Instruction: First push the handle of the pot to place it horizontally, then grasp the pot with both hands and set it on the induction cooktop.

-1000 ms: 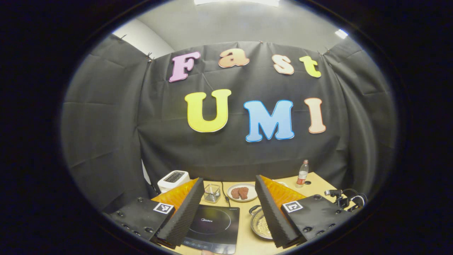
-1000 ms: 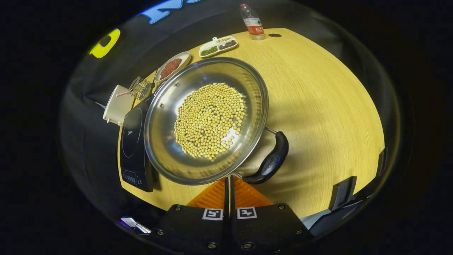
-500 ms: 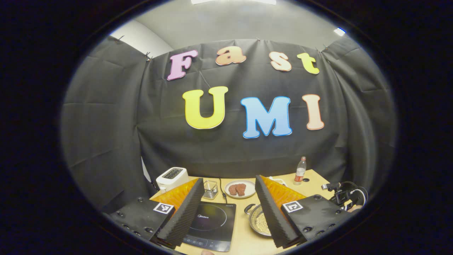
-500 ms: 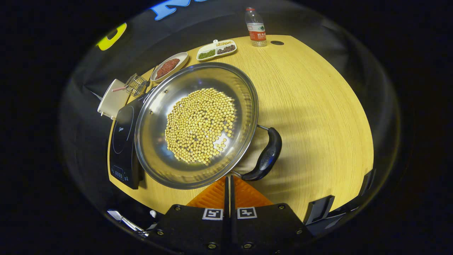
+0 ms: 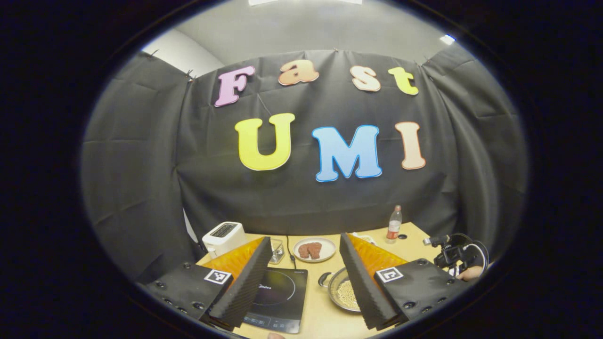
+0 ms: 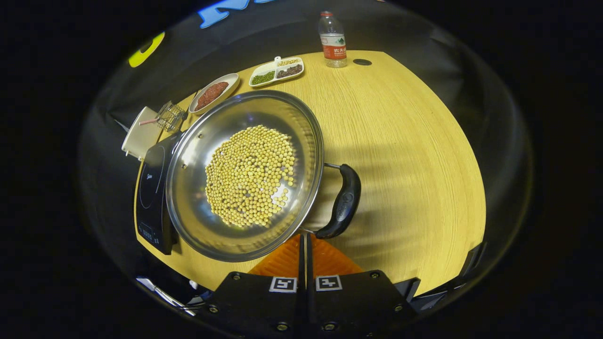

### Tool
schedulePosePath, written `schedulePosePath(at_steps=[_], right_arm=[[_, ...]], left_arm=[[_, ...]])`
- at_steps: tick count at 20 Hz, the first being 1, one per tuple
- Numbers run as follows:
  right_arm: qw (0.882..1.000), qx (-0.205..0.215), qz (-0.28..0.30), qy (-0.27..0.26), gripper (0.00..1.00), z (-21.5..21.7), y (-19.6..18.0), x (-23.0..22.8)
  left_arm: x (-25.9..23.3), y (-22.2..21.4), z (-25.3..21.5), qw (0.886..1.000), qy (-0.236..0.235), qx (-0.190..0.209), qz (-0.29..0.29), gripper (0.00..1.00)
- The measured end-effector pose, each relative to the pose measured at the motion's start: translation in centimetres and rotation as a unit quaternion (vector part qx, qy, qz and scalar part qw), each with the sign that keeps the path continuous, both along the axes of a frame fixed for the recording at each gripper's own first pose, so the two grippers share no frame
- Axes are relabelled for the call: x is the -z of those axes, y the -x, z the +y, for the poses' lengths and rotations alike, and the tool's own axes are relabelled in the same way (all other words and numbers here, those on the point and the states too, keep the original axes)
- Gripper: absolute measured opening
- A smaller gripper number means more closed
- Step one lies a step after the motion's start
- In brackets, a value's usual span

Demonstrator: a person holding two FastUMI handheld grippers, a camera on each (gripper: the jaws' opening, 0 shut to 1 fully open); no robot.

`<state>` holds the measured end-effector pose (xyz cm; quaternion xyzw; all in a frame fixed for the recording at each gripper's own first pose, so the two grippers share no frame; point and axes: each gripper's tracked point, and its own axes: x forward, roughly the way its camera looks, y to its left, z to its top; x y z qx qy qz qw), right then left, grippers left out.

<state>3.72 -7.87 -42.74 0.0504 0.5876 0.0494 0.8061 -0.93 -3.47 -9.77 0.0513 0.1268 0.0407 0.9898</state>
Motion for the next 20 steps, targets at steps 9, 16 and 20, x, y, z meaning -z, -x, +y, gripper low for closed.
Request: schedulePosePath(at_steps=[9, 16, 20], right_arm=[[1.0, -0.015, -0.005, 0.017, 0.01, -1.8, -2.3, 0.5], [0.999, -0.026, -0.009, 0.028, 0.01, -3.0, -4.4, 1.0], [0.998, -0.04, -0.014, 0.035, 0.01, -3.4, -5.5, 1.1]], left_arm=[[0.5, 0.0, -0.8, 1.0, 0.0, -0.005, 0.01, 0.93], [0.7, 0.3, -1.6, 1.0, -0.007, -0.015, 0.014, 0.93], [1.0, 0.6, -1.8, 1.0, -0.007, -0.026, 0.016, 0.93]])
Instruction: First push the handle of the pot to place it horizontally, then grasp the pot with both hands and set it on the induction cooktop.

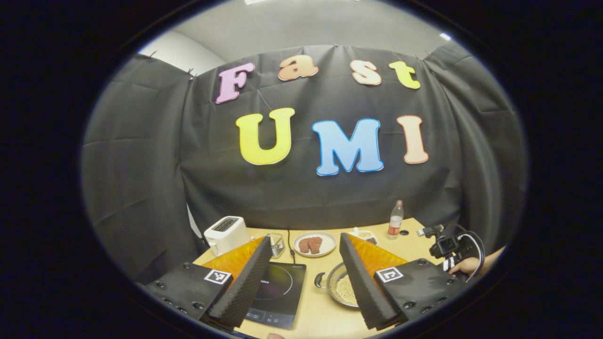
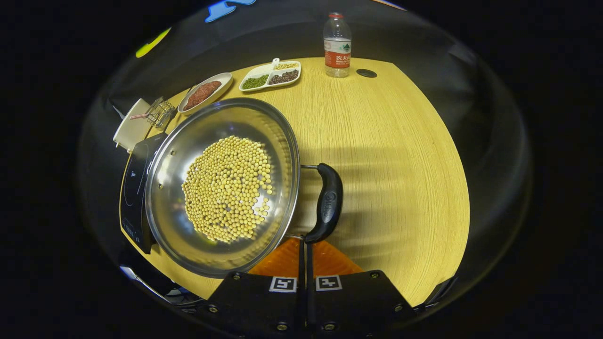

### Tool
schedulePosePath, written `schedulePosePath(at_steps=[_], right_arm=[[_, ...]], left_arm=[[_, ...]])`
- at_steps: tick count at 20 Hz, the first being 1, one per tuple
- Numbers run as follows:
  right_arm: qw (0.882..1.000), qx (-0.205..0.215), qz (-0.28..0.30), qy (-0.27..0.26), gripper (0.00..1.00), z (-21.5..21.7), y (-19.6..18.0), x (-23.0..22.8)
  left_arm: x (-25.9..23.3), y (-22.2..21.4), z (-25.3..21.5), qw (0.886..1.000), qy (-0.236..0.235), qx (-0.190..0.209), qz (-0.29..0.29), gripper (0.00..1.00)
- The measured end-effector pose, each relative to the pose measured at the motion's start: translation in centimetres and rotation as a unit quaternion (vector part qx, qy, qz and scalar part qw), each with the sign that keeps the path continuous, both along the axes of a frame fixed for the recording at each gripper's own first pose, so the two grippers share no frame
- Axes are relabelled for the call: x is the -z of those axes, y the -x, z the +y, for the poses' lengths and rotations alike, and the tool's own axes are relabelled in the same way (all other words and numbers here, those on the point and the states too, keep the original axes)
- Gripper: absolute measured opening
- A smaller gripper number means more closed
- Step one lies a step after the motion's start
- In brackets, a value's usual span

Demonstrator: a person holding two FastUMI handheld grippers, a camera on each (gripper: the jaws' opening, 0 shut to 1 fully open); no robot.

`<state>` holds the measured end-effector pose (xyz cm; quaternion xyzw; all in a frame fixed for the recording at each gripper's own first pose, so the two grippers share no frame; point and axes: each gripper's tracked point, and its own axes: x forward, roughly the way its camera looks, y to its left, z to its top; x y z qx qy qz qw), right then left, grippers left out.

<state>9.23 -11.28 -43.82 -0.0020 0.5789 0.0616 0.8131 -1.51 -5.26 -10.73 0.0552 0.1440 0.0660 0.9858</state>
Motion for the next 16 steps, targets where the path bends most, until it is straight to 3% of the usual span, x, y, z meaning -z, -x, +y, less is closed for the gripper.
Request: schedulePosePath(at_steps=[2, 4, 5, 9, 16], right_arm=[[1.0, -0.004, -0.002, 0.0, 0.0, -0.1, -0.4, 0.0], [1.0, -0.008, -0.005, -0.002, 0.01, -0.1, -0.8, 0.1], [1.0, -0.01, -0.006, -0.002, 0.0, -0.3, -1.0, 0.2], [1.0, -0.002, -0.013, -0.005, 0.0, -0.9, -0.9, 0.1], [0.996, 0.017, -0.085, 0.033, 0.03, -3.3, 1.0, -4.4]], left_arm=[[0.2, 0.0, -0.3, 1.0, 0.001, -0.003, 0.002, 0.99], [0.2, 0.1, -0.6, 1.0, 0.0, -0.005, 0.002, 0.99], [0.3, 0.1, -0.8, 1.0, 0.0, -0.004, 0.003, 0.93], [0.3, -0.4, -1.6, 1.0, 0.001, 0.003, 0.002, 0.97], [2.1, -3.2, -2.6, 0.998, 0.029, 0.056, 0.007, 0.99]])
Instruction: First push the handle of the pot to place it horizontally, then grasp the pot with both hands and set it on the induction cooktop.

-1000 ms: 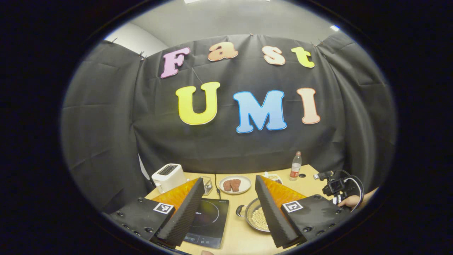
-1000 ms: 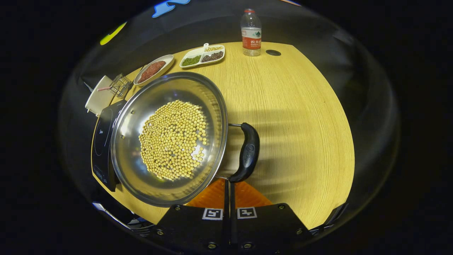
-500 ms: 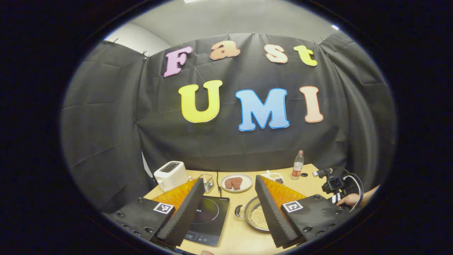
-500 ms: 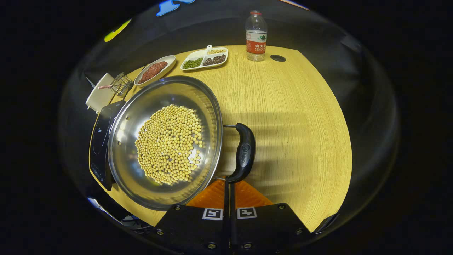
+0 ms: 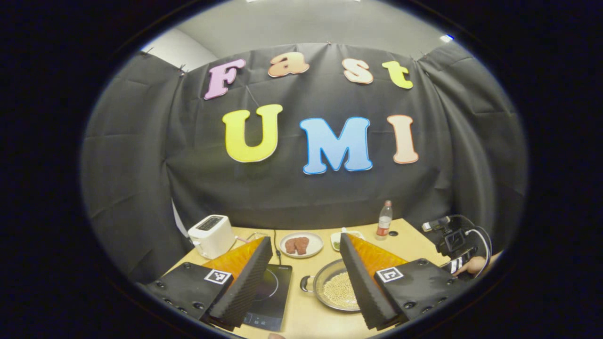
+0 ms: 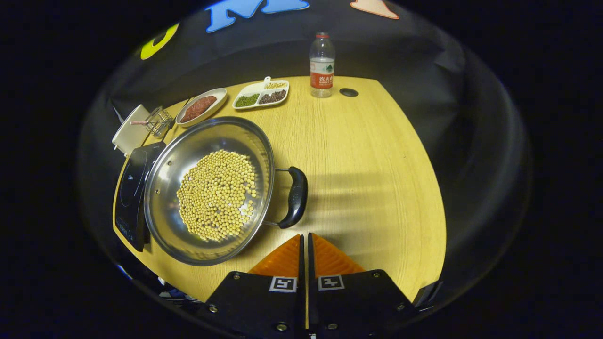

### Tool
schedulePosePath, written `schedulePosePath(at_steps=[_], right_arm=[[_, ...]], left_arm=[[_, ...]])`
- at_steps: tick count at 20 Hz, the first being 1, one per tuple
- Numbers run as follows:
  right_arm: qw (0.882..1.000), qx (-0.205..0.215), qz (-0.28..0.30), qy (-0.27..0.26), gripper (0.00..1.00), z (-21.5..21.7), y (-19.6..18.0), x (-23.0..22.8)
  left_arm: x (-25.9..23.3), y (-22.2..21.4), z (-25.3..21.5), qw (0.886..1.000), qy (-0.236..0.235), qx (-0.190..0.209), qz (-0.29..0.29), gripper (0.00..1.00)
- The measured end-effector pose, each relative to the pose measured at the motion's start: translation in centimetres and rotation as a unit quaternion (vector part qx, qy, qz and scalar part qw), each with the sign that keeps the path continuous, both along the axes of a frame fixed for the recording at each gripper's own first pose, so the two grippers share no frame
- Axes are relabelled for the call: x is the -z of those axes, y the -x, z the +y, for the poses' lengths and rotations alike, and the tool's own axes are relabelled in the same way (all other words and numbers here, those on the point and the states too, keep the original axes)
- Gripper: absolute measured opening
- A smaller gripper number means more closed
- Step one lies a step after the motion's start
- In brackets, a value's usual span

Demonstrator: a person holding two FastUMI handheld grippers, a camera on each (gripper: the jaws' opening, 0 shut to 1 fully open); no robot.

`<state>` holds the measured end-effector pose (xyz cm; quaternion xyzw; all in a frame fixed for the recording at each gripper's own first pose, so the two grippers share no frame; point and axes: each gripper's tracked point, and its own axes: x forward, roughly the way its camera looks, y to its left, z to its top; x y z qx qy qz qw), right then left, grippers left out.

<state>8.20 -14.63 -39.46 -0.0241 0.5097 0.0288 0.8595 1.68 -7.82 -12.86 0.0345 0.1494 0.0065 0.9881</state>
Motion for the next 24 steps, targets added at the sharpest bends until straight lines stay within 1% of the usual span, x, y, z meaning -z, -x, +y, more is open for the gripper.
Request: schedulePosePath(at_steps=[1, 2, 3, 4, 5, 6, 7, 9, 10, 11, 12, 13, 15, 16, 18, 19, 23, 24], right_arm=[[1.0, 0.002, -0.013, 0.0, 0.12, 0.2, 0.3, -1.0], [1.0, 0.005, -0.025, 0.002, 0.22, 0.5, 0.8, -1.9], [0.999, 0.007, -0.036, 0.002, 0.42, 0.8, 1.2, -2.8], [0.999, 0.011, -0.048, 0.001, 0.54, 1.3, 1.7, -4.0], [0.998, 0.017, -0.062, -0.001, 0.77, 1.7, 2.1, -4.9], [0.997, 0.025, -0.076, -0.005, 0.85, 2.3, 2.4, -5.7], [0.996, 0.034, -0.088, -0.009, 0.95, 2.7, 2.7, -6.6], [0.992, 0.054, -0.11, -0.016, 0.96, 3.8, 3.2, -8.0], [0.991, 0.062, -0.12, -0.017, 0.87, 4.1, 3.4, -8.6], [0.989, 0.069, -0.129, -0.018, 0.96, 4.6, 3.4, -9.1], [0.988, 0.073, -0.136, -0.019, 0.96, 4.9, 3.4, -9.6], [0.987, 0.077, -0.14, -0.019, 0.96, 5.3, 3.6, -9.7], [0.985, 0.081, -0.149, -0.016, 0.96, 5.9, 3.4, -9.9], [0.985, 0.082, -0.15, -0.012, 0.96, 6.1, 3.2, -9.6], [0.986, 0.081, -0.147, -0.006, 0.96, 6.3, 3.1, -9.1], [0.986, 0.079, -0.146, -0.006, 0.96, 6.4, 2.9, -9.0], [0.99, 0.056, -0.131, -0.004, 0.96, 6.6, 2.0, -7.2], [0.99, 0.052, -0.131, -0.005, 0.96, 6.5, 1.6, -6.9]], left_arm=[[0.3, -0.5, 0.1, 1.0, 0.005, 0.01, 0.001, 0.93], [0.5, -1.1, 0.0, 1.0, 0.009, 0.019, 0.001, 0.94], [0.6, -1.6, 0.1, 0.999, 0.013, 0.031, 0.001, 0.95], [0.8, -2.1, 0.0, 0.999, 0.016, 0.042, 0.002, 0.97], [1.0, -2.6, 0.1, 0.998, 0.018, 0.053, 0.002, 0.98], [1.1, -3.0, 0.0, 0.998, 0.02, 0.064, 0.002, 0.99], [1.3, -3.3, 0.0, 0.997, 0.024, 0.074, 0.004, 0.99], [2.0, -3.7, 0.3, 0.995, 0.031, 0.094, 0.008, 0.99], [2.5, -3.9, 0.5, 0.994, 0.034, 0.102, 0.013, 0.99], [3.2, -3.8, 0.9, 0.993, 0.036, 0.109, 0.018, 0.99], [3.8, -4.0, 1.3, 0.992, 0.038, 0.114, 0.026, 0.96], [5.0, -4.2, 1.6, 0.991, 0.042, 0.119, 0.038, 0.99], [7.6, -4.4, 2.0, 0.988, 0.056, 0.125, 0.071, 0.93], [8.8, -4.5, 2.1, 0.986, 0.064, 0.128, 0.084, 0.93], [10.9, -5.1, 2.4, 0.983, 0.069, 0.128, 0.108, 0.99], [11.8, -5.5, 2.5, 0.983, 0.065, 0.126, 0.118, 0.96], [15.3, -7.0, 2.3, 0.981, 0.049, 0.112, 0.149, 0.96], [16.3, -7.5, 2.1, 0.98, 0.051, 0.106, 0.16, 0.99]])
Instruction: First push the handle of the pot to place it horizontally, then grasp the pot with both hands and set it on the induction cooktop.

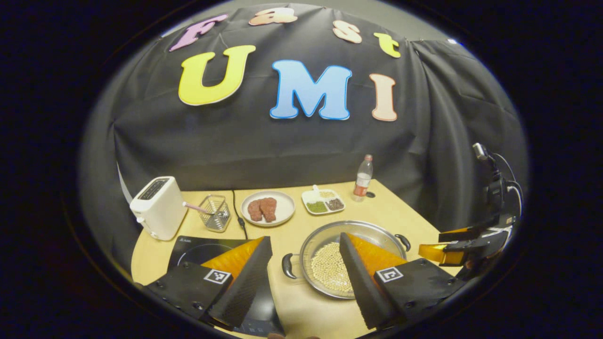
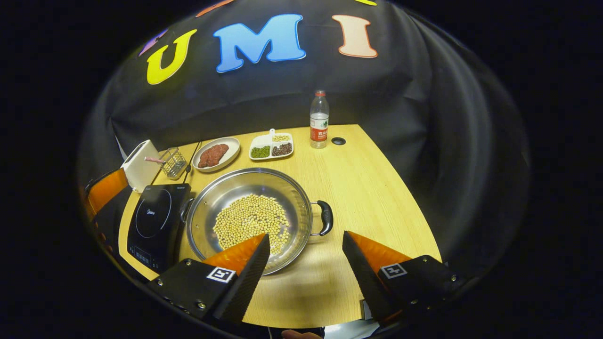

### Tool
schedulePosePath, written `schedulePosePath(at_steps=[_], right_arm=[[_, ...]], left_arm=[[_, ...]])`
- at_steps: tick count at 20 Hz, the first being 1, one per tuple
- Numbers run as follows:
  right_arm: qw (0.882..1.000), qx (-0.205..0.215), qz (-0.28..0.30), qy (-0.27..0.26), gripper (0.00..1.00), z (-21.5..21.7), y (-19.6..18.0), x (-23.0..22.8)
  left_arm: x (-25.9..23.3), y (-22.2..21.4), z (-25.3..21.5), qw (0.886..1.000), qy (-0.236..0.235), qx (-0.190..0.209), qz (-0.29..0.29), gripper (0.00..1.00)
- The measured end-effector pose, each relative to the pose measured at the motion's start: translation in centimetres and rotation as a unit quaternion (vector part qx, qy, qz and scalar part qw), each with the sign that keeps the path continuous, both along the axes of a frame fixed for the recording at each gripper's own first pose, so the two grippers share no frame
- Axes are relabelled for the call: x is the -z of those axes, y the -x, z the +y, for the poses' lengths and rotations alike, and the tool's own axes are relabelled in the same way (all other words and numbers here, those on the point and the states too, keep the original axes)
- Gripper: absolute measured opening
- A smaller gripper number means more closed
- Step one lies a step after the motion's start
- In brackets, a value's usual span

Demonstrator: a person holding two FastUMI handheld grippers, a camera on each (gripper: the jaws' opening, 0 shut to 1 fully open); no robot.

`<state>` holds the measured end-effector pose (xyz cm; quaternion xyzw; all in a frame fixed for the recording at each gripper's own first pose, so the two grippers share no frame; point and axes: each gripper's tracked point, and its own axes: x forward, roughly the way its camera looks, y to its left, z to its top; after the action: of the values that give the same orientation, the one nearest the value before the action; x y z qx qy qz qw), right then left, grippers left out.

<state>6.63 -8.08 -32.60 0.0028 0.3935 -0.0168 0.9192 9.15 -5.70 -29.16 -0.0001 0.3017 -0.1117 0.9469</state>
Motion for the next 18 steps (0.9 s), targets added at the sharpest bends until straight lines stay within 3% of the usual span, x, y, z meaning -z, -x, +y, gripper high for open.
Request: schedulePosePath(at_steps=[3, 4, 6, 9, 18], right_arm=[[1.0, -0.006, 0.0, -0.007, 0.96, -0.3, -1.5, 0.8], [1.0, -0.007, 0.001, -0.011, 0.96, -0.3, -1.8, 1.2], [1.0, -0.01, 0.001, -0.012, 0.96, -0.7, -2.7, 1.9], [1.0, -0.009, 0.0, -0.011, 0.96, -1.1, -3.9, 2.9], [1.0, 0.006, 0.003, -0.012, 0.96, -2.3, -6.1, 6.4]], left_arm=[[3.5, -1.0, 0.2, 0.999, -0.026, -0.007, 0.022, 0.99], [4.9, -1.4, 0.2, 0.999, -0.031, -0.009, 0.033, 0.94], [7.6, -2.1, 0.0, 0.998, -0.039, -0.01, 0.053, 0.99], [11.1, -2.8, -0.3, 0.996, -0.05, -0.006, 0.077, 0.96], [18.2, -3.4, 0.5, 0.99, -0.071, -0.015, 0.123, 0.94]])
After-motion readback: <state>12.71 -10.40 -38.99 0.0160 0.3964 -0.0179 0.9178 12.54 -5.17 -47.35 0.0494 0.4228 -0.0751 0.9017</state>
